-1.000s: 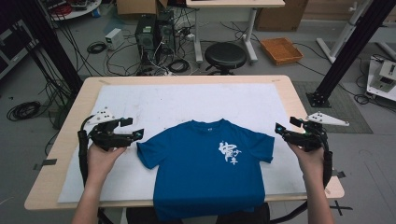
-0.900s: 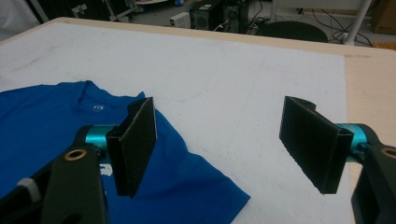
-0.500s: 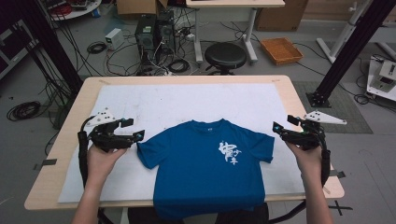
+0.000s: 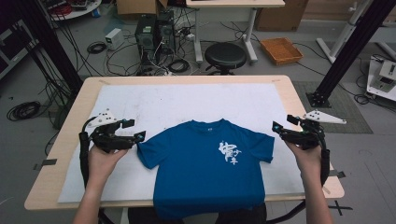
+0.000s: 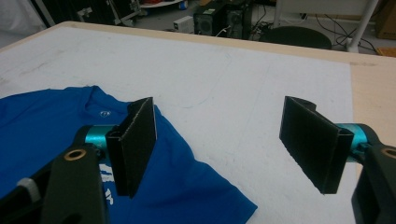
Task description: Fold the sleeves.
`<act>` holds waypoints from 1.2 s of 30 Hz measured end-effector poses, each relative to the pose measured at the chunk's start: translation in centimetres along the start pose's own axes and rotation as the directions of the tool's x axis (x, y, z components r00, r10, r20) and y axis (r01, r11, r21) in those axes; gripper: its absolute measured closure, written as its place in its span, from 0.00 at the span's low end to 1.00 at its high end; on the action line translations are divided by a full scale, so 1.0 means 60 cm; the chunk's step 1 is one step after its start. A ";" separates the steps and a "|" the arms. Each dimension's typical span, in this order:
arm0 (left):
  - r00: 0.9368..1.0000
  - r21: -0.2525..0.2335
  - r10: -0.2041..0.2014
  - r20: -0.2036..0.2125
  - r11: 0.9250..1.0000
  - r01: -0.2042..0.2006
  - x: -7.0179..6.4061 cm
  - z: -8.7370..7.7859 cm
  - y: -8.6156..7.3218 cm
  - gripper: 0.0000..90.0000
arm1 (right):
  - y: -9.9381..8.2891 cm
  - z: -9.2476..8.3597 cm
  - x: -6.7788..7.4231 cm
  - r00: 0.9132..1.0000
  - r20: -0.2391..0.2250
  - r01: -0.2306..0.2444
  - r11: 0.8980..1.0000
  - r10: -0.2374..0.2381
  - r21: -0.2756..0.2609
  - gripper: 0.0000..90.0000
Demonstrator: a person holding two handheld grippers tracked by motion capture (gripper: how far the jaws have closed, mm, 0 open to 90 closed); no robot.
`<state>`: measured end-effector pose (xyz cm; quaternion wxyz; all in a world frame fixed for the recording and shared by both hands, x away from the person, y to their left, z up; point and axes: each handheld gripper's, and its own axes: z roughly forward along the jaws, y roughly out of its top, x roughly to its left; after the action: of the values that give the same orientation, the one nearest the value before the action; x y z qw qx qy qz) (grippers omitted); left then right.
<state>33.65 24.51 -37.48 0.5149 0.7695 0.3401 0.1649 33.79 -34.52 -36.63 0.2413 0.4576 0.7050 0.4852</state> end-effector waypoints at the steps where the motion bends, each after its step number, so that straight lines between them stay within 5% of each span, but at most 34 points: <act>1: 1.000 0.000 0.000 0.004 1.000 0.000 -0.001 0.001 0.000 0.31 | 0.000 -0.001 0.000 1.000 0.000 0.001 1.000 -0.001 -0.003 0.30; 20: 1.000 -0.010 0.006 0.001 1.000 -0.006 -0.003 0.008 0.006 0.31 | -0.004 0.005 0.003 1.000 -0.013 0.001 1.000 -0.001 0.000 0.29; 30: 0.999 -0.006 -0.043 -0.029 0.999 0.043 0.019 -0.006 -0.009 0.42 | -0.006 0.012 0.001 1.000 -0.004 0.000 1.000 0.000 0.005 0.29; 36: 0.995 0.048 -0.085 -0.042 0.995 0.087 0.031 -0.002 -0.029 0.51 | -0.009 0.012 -0.002 1.000 0.002 -0.001 1.000 0.001 0.006 0.29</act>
<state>34.30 26.29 -39.20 0.4951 0.7633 0.3872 0.1494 34.19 -34.38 -37.41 0.2402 0.4592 0.7061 0.4826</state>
